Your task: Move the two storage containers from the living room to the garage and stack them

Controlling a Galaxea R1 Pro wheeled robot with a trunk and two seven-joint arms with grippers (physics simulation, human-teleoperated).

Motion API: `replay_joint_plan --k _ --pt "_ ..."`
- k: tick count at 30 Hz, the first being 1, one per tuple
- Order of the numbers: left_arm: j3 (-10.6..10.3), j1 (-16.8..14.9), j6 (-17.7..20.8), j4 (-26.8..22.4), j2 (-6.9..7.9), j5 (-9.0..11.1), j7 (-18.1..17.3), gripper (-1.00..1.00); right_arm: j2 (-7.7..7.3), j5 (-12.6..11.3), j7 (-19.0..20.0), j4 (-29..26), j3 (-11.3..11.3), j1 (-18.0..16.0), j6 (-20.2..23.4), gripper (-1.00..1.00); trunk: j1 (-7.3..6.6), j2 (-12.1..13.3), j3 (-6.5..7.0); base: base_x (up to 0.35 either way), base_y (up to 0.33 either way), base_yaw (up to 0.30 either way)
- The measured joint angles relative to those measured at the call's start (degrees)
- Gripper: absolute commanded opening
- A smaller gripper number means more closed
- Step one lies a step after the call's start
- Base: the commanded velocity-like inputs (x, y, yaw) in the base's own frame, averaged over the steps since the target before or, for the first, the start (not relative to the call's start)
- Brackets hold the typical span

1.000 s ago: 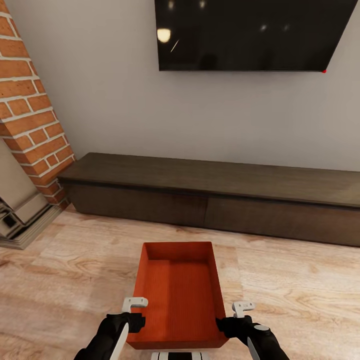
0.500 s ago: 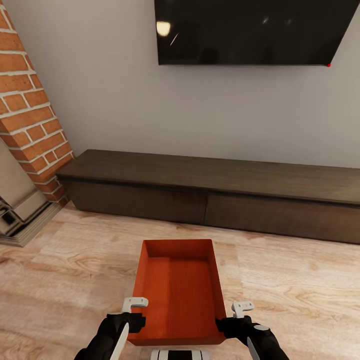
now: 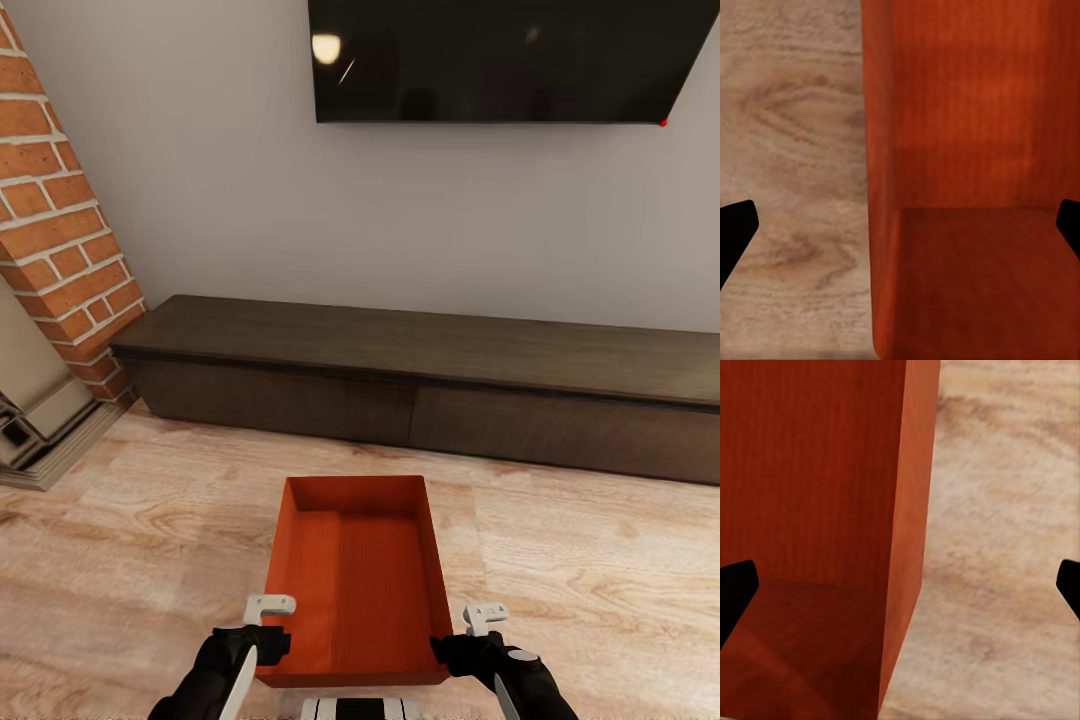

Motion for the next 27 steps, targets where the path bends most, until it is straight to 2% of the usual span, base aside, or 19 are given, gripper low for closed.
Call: replay_joint_plan --k 9,15,18,27 --pt "1.1 0.0 0.2 0.0 0.25 0.0 0.0 1.00 0.00 0.0 0.0 0.0 0.0 0.0 -0.1 1.00 0.00 0.0 0.00 0.000 0.000 0.000" --pt "1.3 -0.1 0.3 0.0 0.23 0.0 0.0 1.00 0.00 0.0 0.0 0.0 0.0 0.0 -0.1 1.00 0.00 0.0 0.00 0.000 0.000 0.000" --pt "1.3 -0.1 0.3 0.0 0.22 0.0 -0.1 1.00 0.00 0.0 0.0 0.0 0.0 0.0 -0.1 1.00 0.08 0.0 -0.66 0.000 0.000 0.000" --pt "1.3 -0.1 0.4 0.0 0.17 0.1 -0.3 1.00 0.00 0.0 0.0 0.0 0.0 0.0 -0.1 1.00 0.08 0.0 -0.67 0.000 0.000 0.000"
